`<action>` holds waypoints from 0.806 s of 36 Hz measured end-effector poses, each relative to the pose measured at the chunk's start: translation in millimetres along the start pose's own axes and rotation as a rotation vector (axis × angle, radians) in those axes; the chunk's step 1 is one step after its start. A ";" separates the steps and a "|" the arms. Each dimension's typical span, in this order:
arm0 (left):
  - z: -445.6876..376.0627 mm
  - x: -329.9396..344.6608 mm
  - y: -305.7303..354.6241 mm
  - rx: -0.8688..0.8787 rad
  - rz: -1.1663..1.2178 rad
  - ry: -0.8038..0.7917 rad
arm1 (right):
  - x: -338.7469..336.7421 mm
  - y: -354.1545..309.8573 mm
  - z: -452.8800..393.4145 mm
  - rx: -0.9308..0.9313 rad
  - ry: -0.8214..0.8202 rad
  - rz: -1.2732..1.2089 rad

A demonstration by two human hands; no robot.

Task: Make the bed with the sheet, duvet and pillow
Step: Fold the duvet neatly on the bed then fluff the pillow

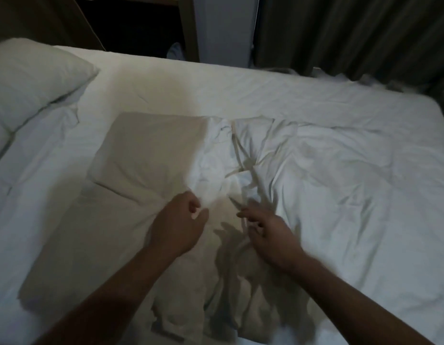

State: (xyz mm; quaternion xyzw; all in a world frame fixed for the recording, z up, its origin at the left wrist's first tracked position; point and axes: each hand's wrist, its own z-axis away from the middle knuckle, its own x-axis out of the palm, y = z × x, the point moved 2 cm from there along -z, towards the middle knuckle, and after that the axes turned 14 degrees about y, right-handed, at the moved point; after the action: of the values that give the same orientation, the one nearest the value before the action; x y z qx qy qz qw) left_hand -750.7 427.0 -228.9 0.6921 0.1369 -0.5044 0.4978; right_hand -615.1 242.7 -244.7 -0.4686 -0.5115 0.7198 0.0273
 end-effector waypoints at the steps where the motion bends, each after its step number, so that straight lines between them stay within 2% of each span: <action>1: 13.1 5.5 7.7 -0.053 0.067 -0.068 | -15.2 -10.6 -2.6 0.003 0.078 -0.072; 3: 38.3 18.5 19.9 -0.168 0.181 -0.272 | -45.0 -23.0 -8.7 -0.030 0.267 -0.117; 6: 69.8 39.6 40.4 -0.283 0.248 -0.626 | -77.6 -15.7 -32.9 -0.037 0.506 -0.035; 8: 80.3 54.2 53.3 -0.250 0.169 -0.743 | -85.1 3.2 -62.8 -0.018 0.527 0.081; 10: 91.1 69.4 57.8 -0.259 0.149 -0.809 | -82.3 25.6 -97.6 0.021 0.465 0.203; 15: 111.7 99.4 57.4 -0.316 0.135 -0.693 | -57.9 53.1 -173.4 0.083 0.199 0.425; 18: 107.1 110.2 56.0 -0.377 0.099 -0.633 | -41.9 57.7 -208.0 0.032 0.095 0.561; 21: 102.3 115.3 54.4 -0.387 0.095 -0.659 | -27.2 60.8 -233.7 -0.026 -0.022 0.638; 26: 108.5 117.6 59.3 -0.403 0.249 -0.570 | -17.0 77.5 -253.8 0.190 -0.173 0.608; 29: 114.3 120.3 65.3 -0.451 0.340 -0.562 | -19.9 87.2 -252.8 0.220 -0.192 0.654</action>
State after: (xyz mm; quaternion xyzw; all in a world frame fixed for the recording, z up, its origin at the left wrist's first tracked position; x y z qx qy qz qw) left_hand -715.2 264.3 -292.7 0.4133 -0.0141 -0.5418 0.7317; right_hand -388.1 370.6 -307.7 -0.5317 -0.2542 0.7821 -0.2023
